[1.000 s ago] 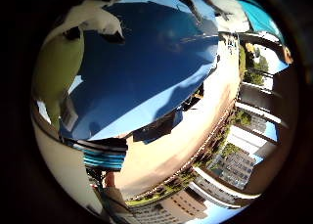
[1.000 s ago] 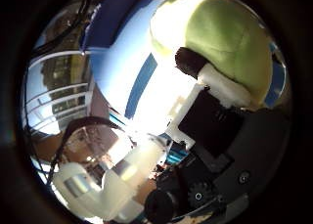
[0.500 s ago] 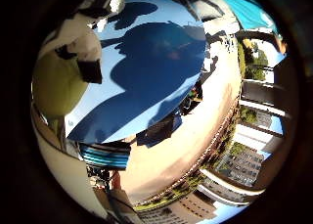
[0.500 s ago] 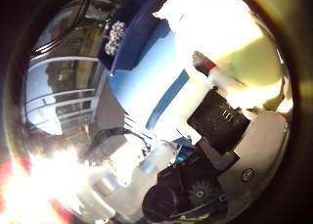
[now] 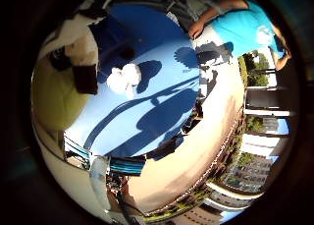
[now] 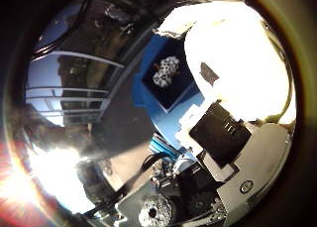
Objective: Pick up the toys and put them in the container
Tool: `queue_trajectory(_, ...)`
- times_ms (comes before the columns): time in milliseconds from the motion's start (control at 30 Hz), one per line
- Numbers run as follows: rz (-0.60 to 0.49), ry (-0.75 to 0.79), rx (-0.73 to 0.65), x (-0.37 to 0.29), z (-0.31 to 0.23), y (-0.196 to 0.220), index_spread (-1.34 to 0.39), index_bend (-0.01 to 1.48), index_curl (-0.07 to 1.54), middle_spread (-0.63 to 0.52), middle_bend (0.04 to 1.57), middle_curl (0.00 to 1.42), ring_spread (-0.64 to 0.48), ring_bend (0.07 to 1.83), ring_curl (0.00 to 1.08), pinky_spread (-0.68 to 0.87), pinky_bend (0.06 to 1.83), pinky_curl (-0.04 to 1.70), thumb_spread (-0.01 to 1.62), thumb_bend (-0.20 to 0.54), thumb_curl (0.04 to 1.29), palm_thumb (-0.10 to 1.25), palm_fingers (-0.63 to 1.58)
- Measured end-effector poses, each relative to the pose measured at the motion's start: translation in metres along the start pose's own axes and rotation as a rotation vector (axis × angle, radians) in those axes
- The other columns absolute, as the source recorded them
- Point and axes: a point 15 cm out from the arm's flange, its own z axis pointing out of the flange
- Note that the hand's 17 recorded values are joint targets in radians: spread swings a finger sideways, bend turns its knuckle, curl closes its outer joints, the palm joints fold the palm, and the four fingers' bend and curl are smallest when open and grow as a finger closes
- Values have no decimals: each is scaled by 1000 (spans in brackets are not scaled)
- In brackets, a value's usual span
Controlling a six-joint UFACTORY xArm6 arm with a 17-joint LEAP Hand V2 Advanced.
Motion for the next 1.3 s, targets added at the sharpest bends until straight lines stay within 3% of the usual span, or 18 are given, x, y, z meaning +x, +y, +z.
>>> queue_trajectory(200, -42, -20, -38, -54, 42, -66, -957, 1176, -7, -314, 1174, 1249, -127, 1527, 844, 128, 1647, 771, 1050, -11, 822, 1011, 826)
queue_trajectory(400, 7, 1, -32, -66, 107, -121, -957, 1195, -23, -311, 1181, 1256, -126, 1549, 846, 121, 1650, 796, 1057, -34, 808, 917, 768)
queue_trajectory(567, 27, 46, -62, -56, 142, -131, -883, 1195, -9, -294, 1128, 1201, -72, 1504, 797, 154, 1556, 782, 1047, -45, 748, 846, 714)
queue_trajectory(633, 28, 50, -74, -53, 144, -129, -746, 1196, 13, -263, 1028, 1125, -2, 1369, 743, 189, 1482, 762, 1040, -45, 718, 816, 609)
queue_trajectory(733, 25, 67, -91, -48, 145, -124, -496, 995, 17, -193, 671, 947, 106, 1173, 682, 279, 1379, 749, 1037, -42, 675, 786, -49)
queue_trajectory(800, 23, 75, -109, -42, 145, -119, -440, 912, 17, -142, 522, 842, 160, 1032, 588, 319, 1287, 677, 1034, -41, 654, 774, -169)
queue_trajectory(900, 22, 75, -116, -36, 143, -116, -427, 691, 11, -36, 325, 685, 234, 839, 456, 381, 1174, 577, 1029, -42, 612, 755, -203)
queue_trajectory(1000, 13, 72, -128, -30, 142, -112, -425, 498, 18, 54, 216, 585, 276, 734, 394, 423, 1105, 523, 1029, -45, 565, 732, -159)
queue_trajectory(1300, 36, 76, -136, -5, 115, -94, -353, 216, 78, 177, 149, 425, 316, 576, 322, 486, 982, 427, 1017, -47, 430, 629, -76)
